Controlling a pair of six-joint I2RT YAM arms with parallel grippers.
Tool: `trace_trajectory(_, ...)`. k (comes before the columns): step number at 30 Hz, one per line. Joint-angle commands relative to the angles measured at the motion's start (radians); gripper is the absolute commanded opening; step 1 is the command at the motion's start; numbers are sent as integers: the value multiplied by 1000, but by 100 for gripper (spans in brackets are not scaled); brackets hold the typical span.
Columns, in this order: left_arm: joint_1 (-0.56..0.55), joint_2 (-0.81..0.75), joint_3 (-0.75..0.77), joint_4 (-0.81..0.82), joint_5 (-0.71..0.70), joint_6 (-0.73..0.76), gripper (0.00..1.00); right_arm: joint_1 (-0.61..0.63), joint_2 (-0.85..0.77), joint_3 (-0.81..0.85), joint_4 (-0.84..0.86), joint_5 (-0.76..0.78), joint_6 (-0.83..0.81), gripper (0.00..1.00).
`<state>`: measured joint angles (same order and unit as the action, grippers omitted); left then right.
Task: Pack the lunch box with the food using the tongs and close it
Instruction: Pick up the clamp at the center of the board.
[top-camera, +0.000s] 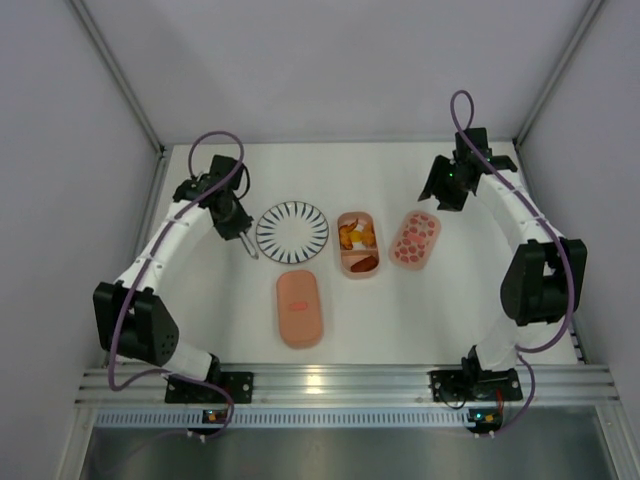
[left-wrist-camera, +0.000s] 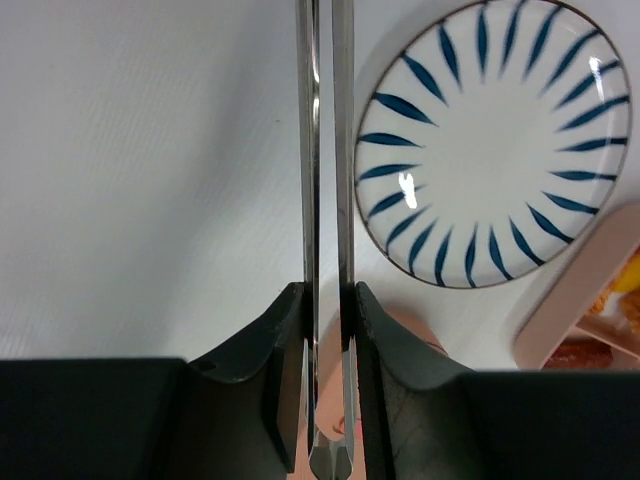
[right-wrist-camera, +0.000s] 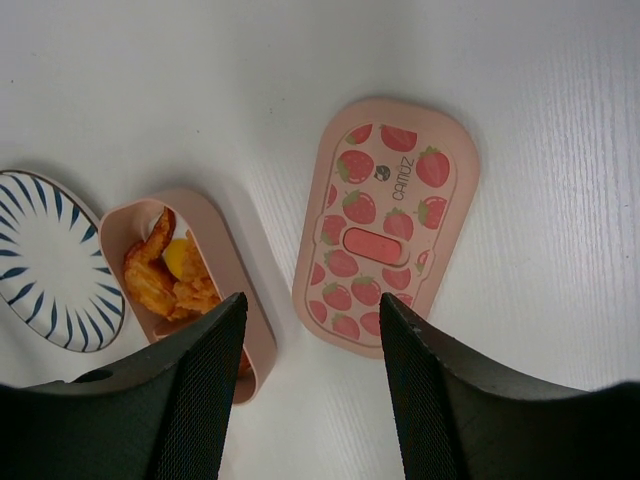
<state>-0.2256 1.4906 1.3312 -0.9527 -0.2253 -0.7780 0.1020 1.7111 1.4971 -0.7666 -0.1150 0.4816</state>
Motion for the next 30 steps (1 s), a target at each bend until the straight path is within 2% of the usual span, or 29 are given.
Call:
trace_trajectory(1, -96, 31, 114, -58, -3, 31, 19, 19, -59, 0, 12, 5, -9, 56)
trace_trajectory(4, -177, 77, 212, -87, 3, 72, 19, 19, -62, 2, 10, 8, -11, 56)
trace_trajectory(12, -284, 172, 362, -93, 266, 221, 20, 19, -68, 2, 6, 15, -21, 55)
trace_trajectory(25, -385, 206, 410, -80, 504, 309, 26, 19, -97, -28, 7, 28, -26, 56)
trace_trajectory(30, -406, 208, 398, -107, 524, 322, 26, 19, -111, -44, 7, 32, -28, 56)
